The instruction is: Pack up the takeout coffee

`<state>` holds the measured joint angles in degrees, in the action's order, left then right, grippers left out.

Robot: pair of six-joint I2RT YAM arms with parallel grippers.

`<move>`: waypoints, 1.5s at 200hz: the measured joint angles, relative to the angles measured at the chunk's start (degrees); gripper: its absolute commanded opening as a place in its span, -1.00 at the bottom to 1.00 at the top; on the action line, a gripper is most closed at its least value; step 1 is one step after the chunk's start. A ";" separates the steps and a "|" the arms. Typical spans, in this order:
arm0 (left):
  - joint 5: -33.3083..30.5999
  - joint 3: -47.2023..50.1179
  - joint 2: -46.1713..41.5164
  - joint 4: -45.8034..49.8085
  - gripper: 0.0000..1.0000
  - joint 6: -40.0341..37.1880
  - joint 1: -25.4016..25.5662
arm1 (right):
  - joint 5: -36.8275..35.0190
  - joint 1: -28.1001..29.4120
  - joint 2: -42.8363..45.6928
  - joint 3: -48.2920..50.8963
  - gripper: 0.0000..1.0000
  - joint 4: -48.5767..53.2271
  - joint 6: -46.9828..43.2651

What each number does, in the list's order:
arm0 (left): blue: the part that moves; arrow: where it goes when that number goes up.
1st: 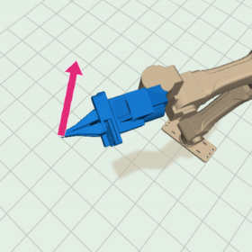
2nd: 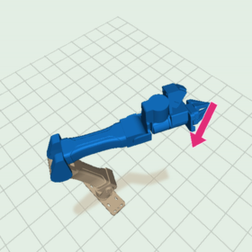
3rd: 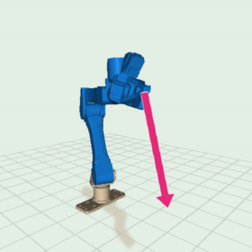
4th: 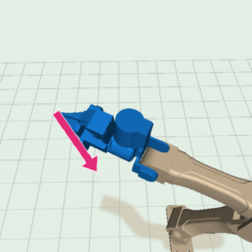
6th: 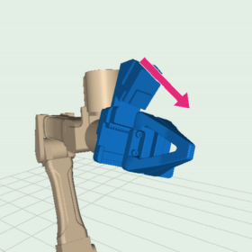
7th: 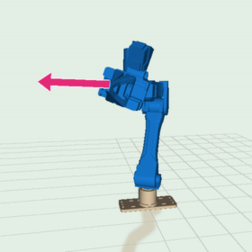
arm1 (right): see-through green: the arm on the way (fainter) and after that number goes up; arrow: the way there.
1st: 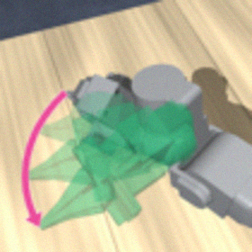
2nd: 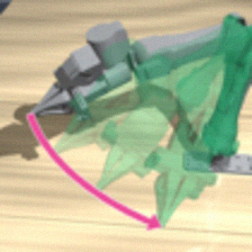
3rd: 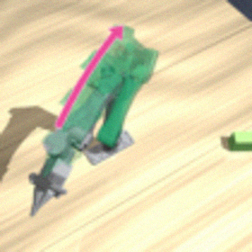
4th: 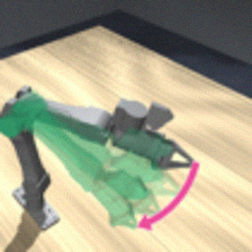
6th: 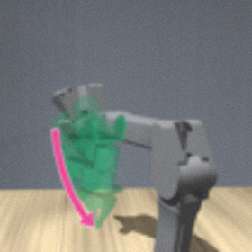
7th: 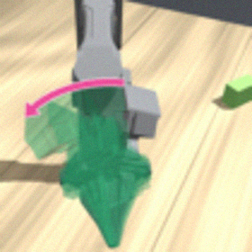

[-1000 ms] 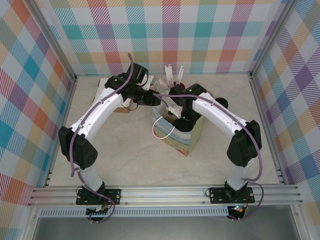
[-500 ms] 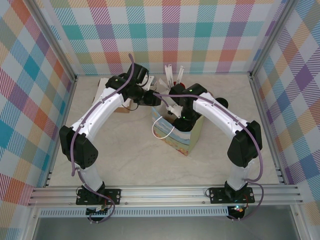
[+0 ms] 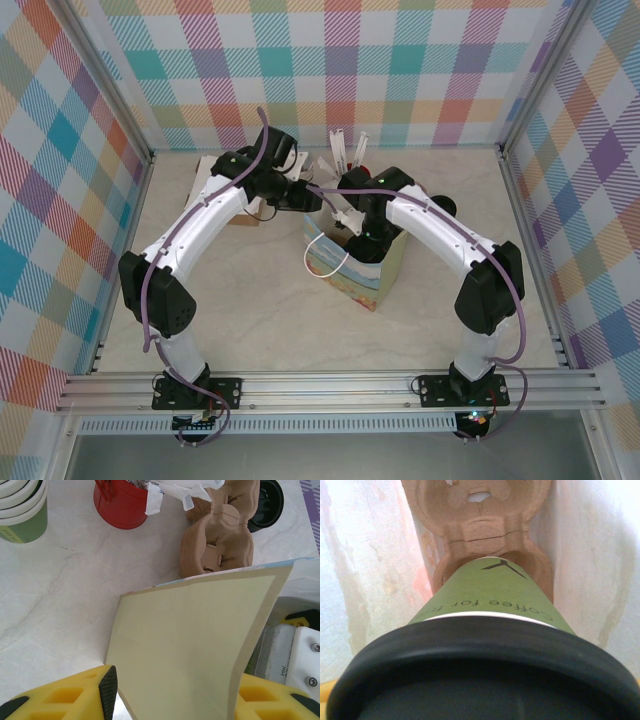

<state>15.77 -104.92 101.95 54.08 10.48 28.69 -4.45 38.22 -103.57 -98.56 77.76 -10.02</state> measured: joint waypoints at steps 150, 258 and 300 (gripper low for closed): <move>0.00 0.00 0.00 0.00 -0.02 -0.02 0.00 | 0.63 -0.76 0.00 4.50 0.68 -3.69 -0.59; 0.00 0.00 0.00 0.00 -0.02 -0.02 0.00 | 1.73 -1.14 0.00 6.97 0.68 -5.88 -0.96; -0.02 0.00 0.00 0.02 -0.02 -0.02 0.00 | 1.73 -1.14 0.00 7.13 0.68 -6.21 -1.03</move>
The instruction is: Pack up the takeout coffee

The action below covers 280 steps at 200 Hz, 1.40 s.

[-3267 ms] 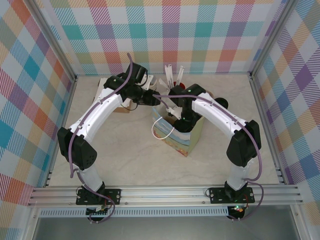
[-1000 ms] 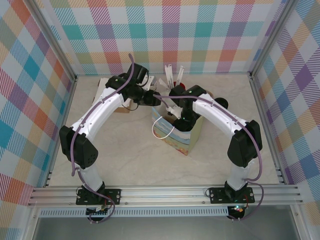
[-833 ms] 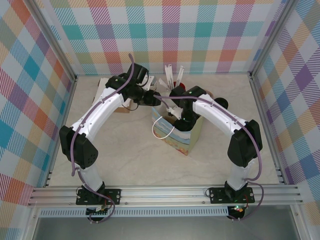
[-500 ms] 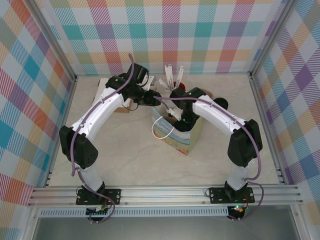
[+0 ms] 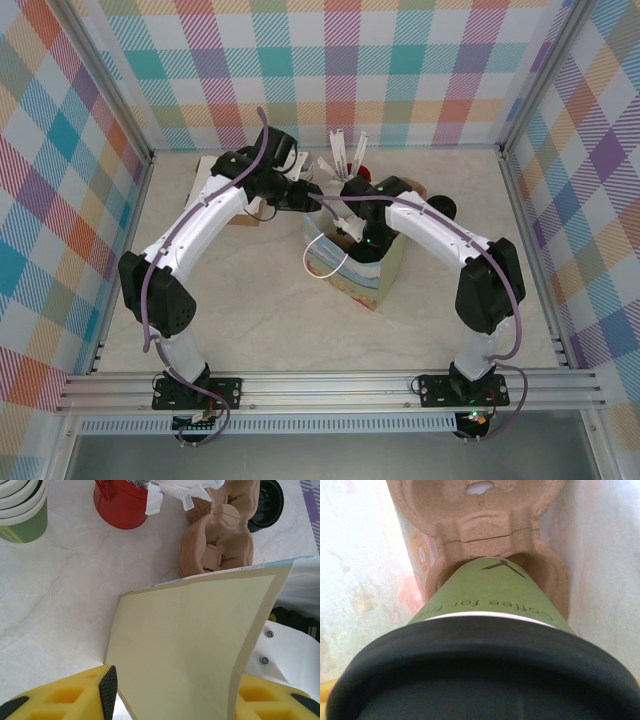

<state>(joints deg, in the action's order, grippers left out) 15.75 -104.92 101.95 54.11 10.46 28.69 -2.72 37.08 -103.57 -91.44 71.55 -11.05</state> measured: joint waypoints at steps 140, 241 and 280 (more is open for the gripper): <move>0.00 0.00 0.00 0.00 -0.02 0.00 0.00 | 0.39 -0.37 0.00 0.83 0.68 -0.46 -0.17; 0.00 0.00 0.00 0.00 -0.02 0.00 0.00 | 0.35 -0.37 -0.79 0.92 0.68 -0.39 -0.17; 0.00 0.00 0.00 0.00 -0.01 0.00 0.00 | 0.37 -0.42 -0.83 0.94 0.68 -0.37 -0.17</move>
